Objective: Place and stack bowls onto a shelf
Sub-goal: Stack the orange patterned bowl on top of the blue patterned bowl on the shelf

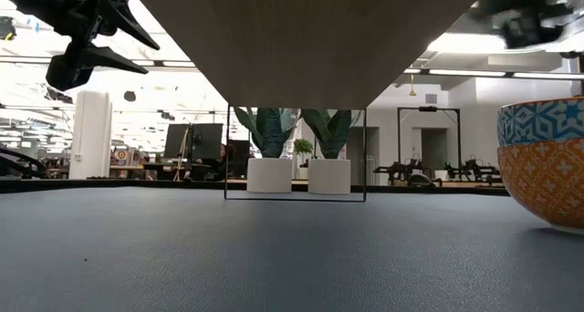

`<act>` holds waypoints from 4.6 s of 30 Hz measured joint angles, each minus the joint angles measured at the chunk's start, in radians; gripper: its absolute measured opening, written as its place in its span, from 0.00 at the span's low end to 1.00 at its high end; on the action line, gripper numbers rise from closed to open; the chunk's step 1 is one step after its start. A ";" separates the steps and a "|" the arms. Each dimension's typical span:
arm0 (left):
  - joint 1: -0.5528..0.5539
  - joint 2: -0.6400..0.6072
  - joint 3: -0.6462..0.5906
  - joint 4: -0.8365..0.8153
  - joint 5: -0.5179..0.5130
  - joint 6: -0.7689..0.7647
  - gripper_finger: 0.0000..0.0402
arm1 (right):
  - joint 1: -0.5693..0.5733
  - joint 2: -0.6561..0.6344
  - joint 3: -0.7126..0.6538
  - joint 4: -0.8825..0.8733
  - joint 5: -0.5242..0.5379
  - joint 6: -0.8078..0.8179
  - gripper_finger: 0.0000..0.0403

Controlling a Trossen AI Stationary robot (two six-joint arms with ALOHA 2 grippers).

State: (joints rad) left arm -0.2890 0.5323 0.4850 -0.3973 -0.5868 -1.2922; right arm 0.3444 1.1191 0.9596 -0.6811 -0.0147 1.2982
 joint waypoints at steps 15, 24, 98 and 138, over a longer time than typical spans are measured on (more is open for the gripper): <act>0.000 0.000 0.000 0.004 -0.003 0.054 0.41 | 0.095 0.185 -0.002 -0.248 0.016 -0.135 0.40; 0.000 0.000 0.000 -0.003 -0.001 0.058 0.41 | 0.121 0.307 -0.001 -0.212 0.023 -0.245 0.47; 0.000 0.011 0.000 -0.034 0.043 0.079 0.41 | -0.047 0.824 1.392 -0.848 -0.091 -0.458 0.10; 0.000 0.024 0.000 -0.039 0.057 0.103 0.41 | -0.008 0.914 1.392 -0.860 -0.088 -0.387 0.10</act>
State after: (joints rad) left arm -0.2893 0.5564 0.4853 -0.4362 -0.5301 -1.1896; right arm 0.3362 2.0327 2.3512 -1.5409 -0.1025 0.9112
